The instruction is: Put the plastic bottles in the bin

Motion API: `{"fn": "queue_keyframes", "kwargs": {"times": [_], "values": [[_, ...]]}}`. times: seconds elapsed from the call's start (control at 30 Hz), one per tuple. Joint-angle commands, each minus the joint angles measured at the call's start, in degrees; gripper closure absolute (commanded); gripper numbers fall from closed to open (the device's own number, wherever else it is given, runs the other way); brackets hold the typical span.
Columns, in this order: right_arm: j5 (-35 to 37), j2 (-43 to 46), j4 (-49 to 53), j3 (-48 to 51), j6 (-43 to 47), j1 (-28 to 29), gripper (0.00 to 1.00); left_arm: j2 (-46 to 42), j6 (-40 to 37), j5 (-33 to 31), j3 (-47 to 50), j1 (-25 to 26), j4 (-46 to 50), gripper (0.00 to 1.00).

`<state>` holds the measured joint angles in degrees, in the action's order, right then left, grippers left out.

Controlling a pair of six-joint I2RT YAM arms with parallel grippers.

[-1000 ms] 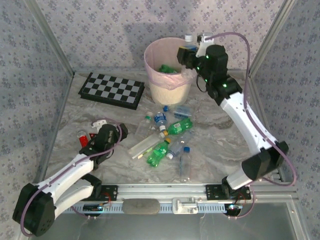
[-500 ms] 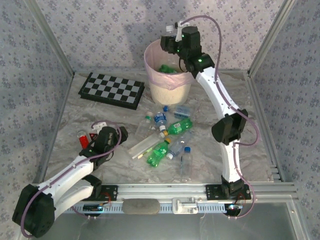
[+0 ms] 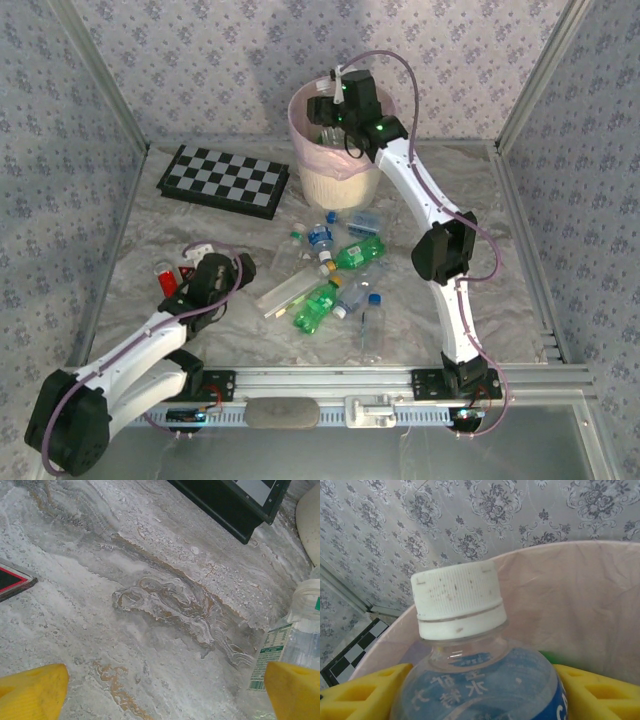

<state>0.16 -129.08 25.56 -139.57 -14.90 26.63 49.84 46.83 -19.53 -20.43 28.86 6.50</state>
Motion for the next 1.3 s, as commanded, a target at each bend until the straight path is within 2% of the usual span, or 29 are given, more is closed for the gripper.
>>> {"fn": "queue_keyframes", "kwargs": {"times": [0.0,0.07,0.17,0.43,0.6,0.9,1.13,1.27], "values": [[0.0,0.4,-0.1,-2.1,-0.7,0.1,0.22,-2.1,1.4,0.2,0.6,-0.4,1.4,0.00],[0.3,0.9,0.1,-2.2,-0.2,0.3,0.15,-3.0,1.6,0.2,0.7,-0.4,1.9,0.00],[0.4,2.0,0.2,-2.1,0.4,0.4,0.11,-4.0,1.6,0.0,0.7,-0.4,2.7,0.00],[0.5,6.9,0.9,0.4,2.9,1.5,0.06,-4.5,1.6,0.4,0.7,-0.5,2.5,0.00],[0.8,13.3,-0.3,7.1,5.3,2.6,0.03,-4.1,-2.4,5.0,-0.4,-0.3,-0.3,0.00],[4.2,29.8,-7.1,32.3,7.7,4.6,0.01,0.5,-10.8,9.3,-5.7,1.5,-2.2,0.00],[10.2,44.9,-9.7,53.5,6.3,5.6,0.01,11.3,-12.6,9.4,-11.8,5.5,-4.3,0.00],[13.6,52.5,-6.0,63.3,4.4,5.7,0.01,19.1,-13.1,10.5,-16.0,8.0,-6.5,0.00]]}}
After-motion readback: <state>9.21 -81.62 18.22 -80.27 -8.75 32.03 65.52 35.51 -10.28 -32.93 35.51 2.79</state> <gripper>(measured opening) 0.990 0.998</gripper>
